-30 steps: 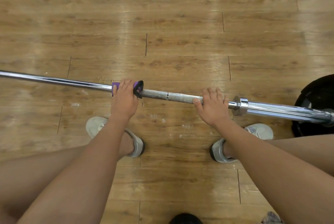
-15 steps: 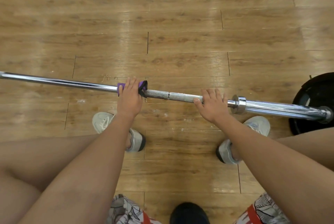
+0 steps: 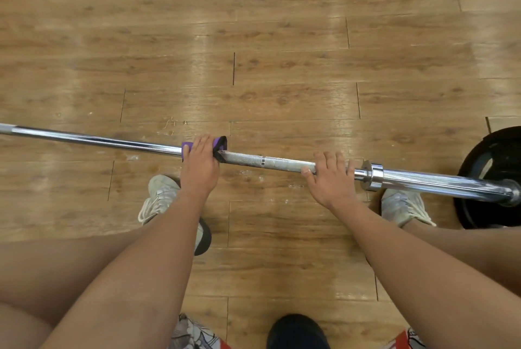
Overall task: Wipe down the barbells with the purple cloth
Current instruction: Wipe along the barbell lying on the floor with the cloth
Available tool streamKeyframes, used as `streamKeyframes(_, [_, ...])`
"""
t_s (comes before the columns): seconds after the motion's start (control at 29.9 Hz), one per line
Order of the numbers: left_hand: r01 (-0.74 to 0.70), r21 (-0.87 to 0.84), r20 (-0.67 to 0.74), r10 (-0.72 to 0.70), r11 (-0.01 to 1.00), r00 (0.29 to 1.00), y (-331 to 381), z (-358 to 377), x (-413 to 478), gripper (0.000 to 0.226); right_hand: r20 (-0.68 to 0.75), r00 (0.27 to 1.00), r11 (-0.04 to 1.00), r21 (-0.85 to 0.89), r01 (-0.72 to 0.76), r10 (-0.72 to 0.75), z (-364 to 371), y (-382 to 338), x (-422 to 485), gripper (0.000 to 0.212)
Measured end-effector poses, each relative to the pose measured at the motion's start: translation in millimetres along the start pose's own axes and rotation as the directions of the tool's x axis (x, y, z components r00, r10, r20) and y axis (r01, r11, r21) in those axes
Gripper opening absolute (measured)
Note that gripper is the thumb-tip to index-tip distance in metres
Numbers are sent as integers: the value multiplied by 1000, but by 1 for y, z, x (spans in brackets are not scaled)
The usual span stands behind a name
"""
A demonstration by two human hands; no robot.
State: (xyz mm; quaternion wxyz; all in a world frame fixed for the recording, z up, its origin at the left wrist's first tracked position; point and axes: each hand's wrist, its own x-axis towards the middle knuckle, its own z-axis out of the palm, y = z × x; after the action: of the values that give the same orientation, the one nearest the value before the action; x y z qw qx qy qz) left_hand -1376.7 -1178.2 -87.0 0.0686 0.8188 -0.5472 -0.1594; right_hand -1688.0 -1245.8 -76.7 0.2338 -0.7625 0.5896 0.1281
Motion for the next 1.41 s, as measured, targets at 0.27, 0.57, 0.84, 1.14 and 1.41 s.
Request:
streamKeyframes(0.27, [17, -57, 17, -16, 998, 1000, 9, 6, -33, 62, -68, 998, 1000, -30, -8, 6, 16, -2, -24, 85])
streamKeyframes(0.57, [-14, -18, 43, 15, 1000, 999, 17, 10, -51, 56, -35, 999, 998, -62, -11, 8, 24, -3, -41, 70])
streamKeyframes(0.84, [83, -5, 93, -82, 997, 992, -5, -2, -50, 53, -70, 998, 999, -48, -3, -1, 33, -4, -56, 77])
streamKeyframes(1.14, [37, 38, 86, -40, 999, 995, -6, -4, -57, 45, -89, 996, 999, -37, -7, 4, 43, -6, -66, 74])
streamKeyframes(1.41, [16, 71, 116, -24, 997, 993, 6, -2, -62, 54, -80, 997, 1000, -31, -6, 3, 45, -7, -68, 78])
